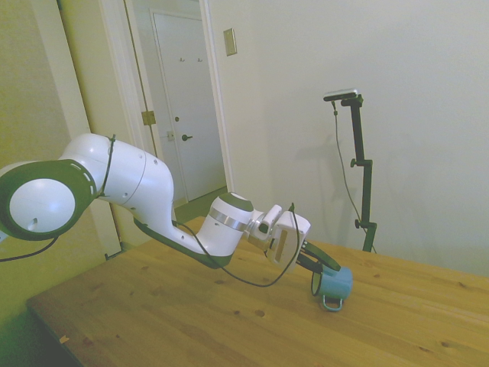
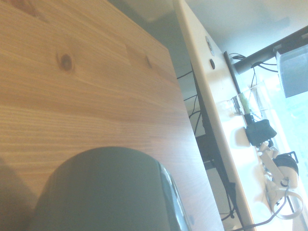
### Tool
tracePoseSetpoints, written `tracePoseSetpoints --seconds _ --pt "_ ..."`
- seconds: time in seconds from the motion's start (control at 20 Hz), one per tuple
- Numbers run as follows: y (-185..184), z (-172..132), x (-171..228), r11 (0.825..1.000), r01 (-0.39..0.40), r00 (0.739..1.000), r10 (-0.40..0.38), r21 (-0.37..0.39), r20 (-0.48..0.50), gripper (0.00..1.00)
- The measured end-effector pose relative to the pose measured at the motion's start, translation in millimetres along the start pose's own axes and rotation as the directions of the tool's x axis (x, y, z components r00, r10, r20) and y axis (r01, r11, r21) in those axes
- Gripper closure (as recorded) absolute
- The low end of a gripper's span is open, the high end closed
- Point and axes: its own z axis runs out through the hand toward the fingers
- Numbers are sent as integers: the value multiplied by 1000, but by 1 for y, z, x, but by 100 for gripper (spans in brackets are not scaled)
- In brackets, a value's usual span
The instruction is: Flip the mug upright
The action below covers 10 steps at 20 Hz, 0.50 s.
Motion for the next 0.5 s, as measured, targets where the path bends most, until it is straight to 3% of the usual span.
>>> tracePoseSetpoints --seconds 0.5 --pt "-1 0 -1 1000 -1 1000 1 2 3 100"
